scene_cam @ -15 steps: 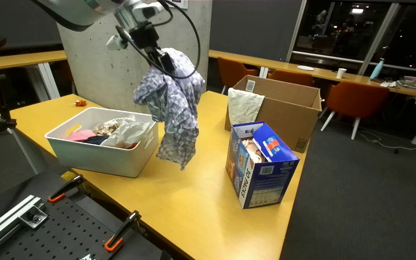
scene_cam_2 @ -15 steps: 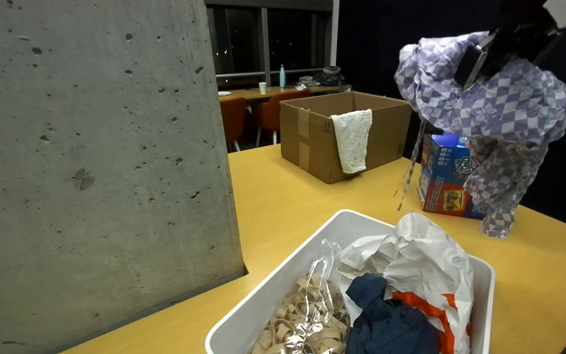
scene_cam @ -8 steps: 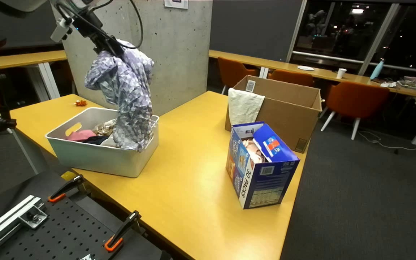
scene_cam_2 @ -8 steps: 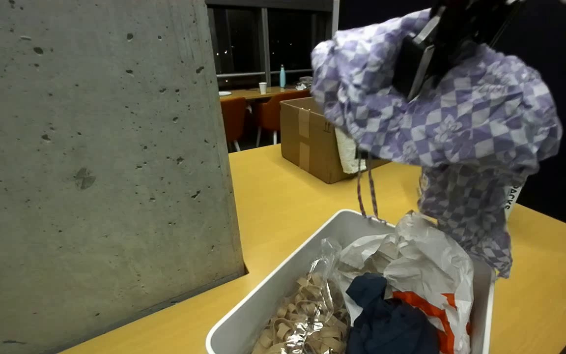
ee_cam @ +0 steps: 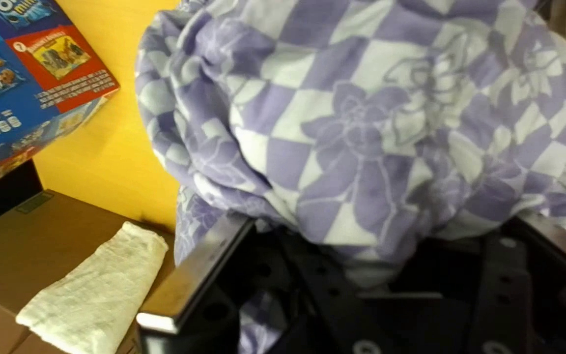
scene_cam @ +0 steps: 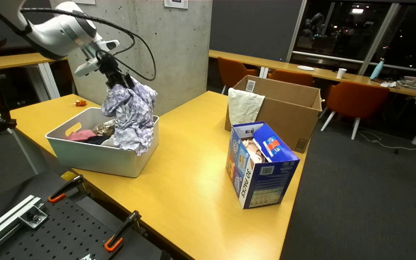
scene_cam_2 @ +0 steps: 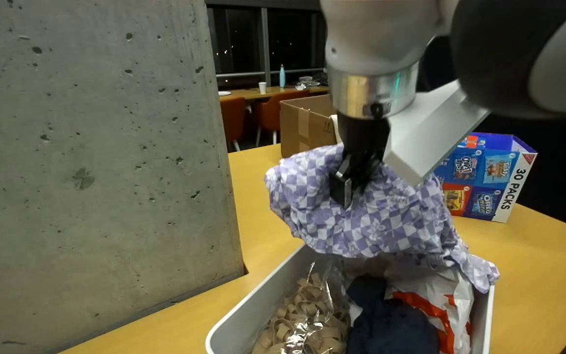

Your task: Put the cloth in the basket

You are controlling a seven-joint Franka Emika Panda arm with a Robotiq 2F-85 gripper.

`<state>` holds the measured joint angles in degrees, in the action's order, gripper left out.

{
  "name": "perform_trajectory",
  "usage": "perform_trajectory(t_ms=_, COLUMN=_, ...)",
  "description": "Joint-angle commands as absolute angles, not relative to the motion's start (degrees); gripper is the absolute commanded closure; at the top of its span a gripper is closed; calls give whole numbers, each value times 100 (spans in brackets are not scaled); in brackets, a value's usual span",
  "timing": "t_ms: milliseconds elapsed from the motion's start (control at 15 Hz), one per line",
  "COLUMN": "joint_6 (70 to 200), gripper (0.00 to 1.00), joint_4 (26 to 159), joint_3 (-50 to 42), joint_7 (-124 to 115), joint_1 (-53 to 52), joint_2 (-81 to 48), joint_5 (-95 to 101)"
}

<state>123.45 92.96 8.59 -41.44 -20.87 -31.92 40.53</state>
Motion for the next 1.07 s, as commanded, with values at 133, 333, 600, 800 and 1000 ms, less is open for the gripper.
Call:
perform_trajectory(t_ms=133, joint_6=12064, gripper=100, joint_4=8175, joint_3=655, joint_7=-3254, joint_1=-2355, joint_2=-4563, joint_5=3391)
perform_trajectory(t_ms=333, joint_6=11992, gripper=100, joint_4=8072, joint_3=550, joint_7=-3132, joint_1=-2602, joint_2=-4906, joint_5=3055)
perform_trajectory(t_ms=600, joint_6=12126, gripper=67, joint_4=8231, joint_3=339, joint_7=-3296, joint_1=-2893, joint_2=-4926, joint_5=2893)
perform_trajectory(t_ms=800, joint_6=12214, gripper=46, joint_4=8782, joint_3=104, joint_7=-4094, joint_1=-3282, joint_2=-4535, joint_5=3038)
perform_trajectory(t_ms=1000, joint_6=12283, gripper=24, joint_4=9365, joint_3=-116, joint_7=-4963, joint_1=-3591, joint_2=-4009, joint_5=3255)
